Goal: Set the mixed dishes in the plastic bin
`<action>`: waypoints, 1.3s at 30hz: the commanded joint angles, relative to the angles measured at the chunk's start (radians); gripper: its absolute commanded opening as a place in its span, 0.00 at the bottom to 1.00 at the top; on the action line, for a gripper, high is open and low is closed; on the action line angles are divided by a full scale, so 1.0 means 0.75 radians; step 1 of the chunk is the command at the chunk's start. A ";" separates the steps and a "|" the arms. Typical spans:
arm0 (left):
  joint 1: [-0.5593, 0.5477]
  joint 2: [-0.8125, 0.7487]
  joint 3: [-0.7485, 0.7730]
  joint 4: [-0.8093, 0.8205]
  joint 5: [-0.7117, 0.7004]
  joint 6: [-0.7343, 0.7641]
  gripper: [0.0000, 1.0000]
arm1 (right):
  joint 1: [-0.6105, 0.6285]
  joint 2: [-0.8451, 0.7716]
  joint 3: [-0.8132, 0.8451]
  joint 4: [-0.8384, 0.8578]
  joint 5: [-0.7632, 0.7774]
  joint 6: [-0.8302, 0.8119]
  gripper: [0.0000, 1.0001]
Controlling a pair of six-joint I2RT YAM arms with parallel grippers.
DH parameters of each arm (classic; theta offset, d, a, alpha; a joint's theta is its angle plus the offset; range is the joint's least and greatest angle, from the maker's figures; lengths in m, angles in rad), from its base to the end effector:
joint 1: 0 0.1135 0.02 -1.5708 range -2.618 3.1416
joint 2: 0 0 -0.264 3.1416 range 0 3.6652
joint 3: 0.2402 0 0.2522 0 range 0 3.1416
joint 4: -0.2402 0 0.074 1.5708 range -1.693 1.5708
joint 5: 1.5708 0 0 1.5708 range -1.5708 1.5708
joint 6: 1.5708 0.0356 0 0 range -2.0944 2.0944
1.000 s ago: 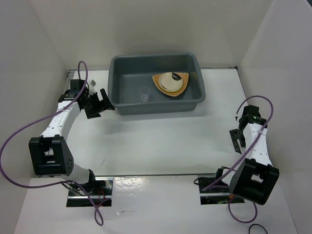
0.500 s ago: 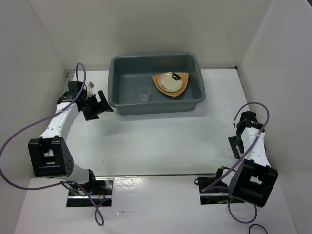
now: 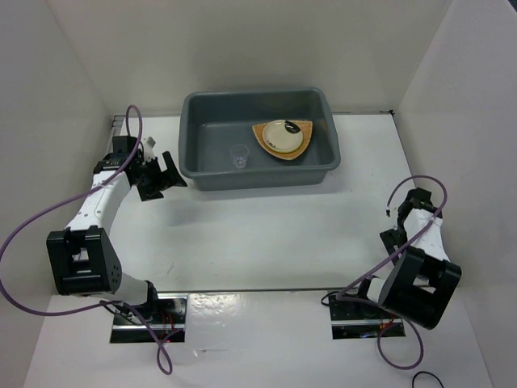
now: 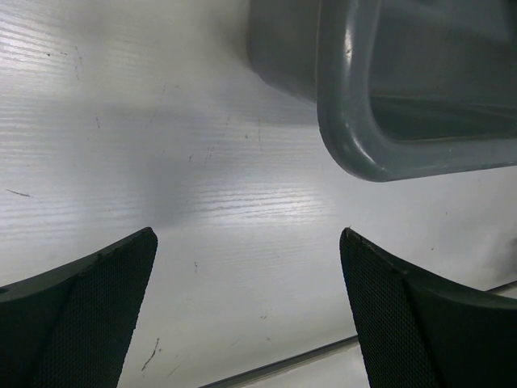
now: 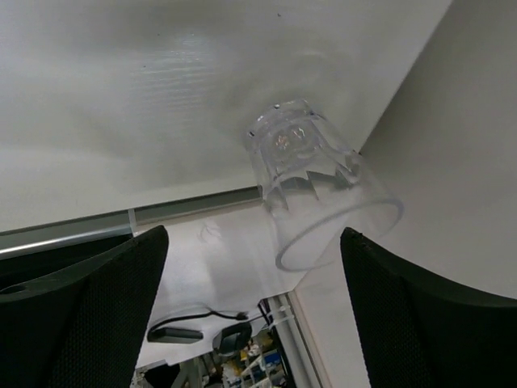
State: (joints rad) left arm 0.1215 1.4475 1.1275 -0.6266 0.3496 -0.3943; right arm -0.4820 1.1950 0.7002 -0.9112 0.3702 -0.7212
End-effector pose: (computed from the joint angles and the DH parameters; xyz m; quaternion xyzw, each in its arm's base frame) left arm 0.3010 0.0245 0.2682 -0.1874 0.9198 -0.2051 0.2771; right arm 0.1577 -0.0971 0.1898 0.1018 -0.9744 0.1970 0.0371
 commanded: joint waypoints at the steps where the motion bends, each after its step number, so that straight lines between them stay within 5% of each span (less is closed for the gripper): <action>1: 0.008 -0.040 -0.008 0.011 0.033 0.029 1.00 | -0.067 0.073 -0.040 0.112 -0.038 -0.077 0.91; 6: 0.020 -0.040 -0.020 0.011 0.033 0.029 1.00 | -0.169 0.213 0.023 0.127 -0.117 -0.092 0.76; 9: 0.020 -0.040 -0.020 0.011 0.033 0.029 1.00 | -0.212 0.260 0.058 0.114 -0.150 -0.092 0.49; 10: 0.032 -0.052 -0.020 0.011 0.033 0.029 1.00 | -0.212 0.274 0.071 0.102 -0.166 -0.092 0.29; 13: 0.032 -0.052 -0.020 0.011 0.021 0.029 1.00 | -0.212 0.244 0.146 0.053 -0.229 -0.092 0.00; 20: 0.059 -0.077 -0.033 0.011 0.008 0.016 1.00 | -0.104 0.108 0.714 -0.167 -0.483 0.014 0.00; 25: 0.071 -0.103 -0.045 0.038 -0.045 -0.025 1.00 | 0.460 0.190 1.213 -0.195 -0.473 0.229 0.00; 27: 0.071 -0.116 -0.045 0.038 -0.077 -0.071 1.00 | 0.765 0.308 1.362 -0.154 -0.404 0.337 0.00; 32: 0.083 -0.153 0.024 -0.095 -0.294 -0.117 1.00 | 0.933 0.731 1.880 -0.212 -0.563 0.366 0.00; 35: 0.083 -0.191 0.055 -0.148 -0.345 -0.117 1.00 | 1.059 1.052 2.336 -0.292 -0.522 0.352 0.00; 39: 0.083 -0.289 0.027 -0.193 -0.370 -0.145 1.00 | 1.258 1.582 3.239 -0.505 -0.400 0.346 0.03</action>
State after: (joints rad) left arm 0.1799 1.3006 1.1240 -0.7303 0.1188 -0.4797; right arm 0.3428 2.2581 2.8632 -1.1545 0.0181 -0.4786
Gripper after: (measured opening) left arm 1.001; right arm 0.228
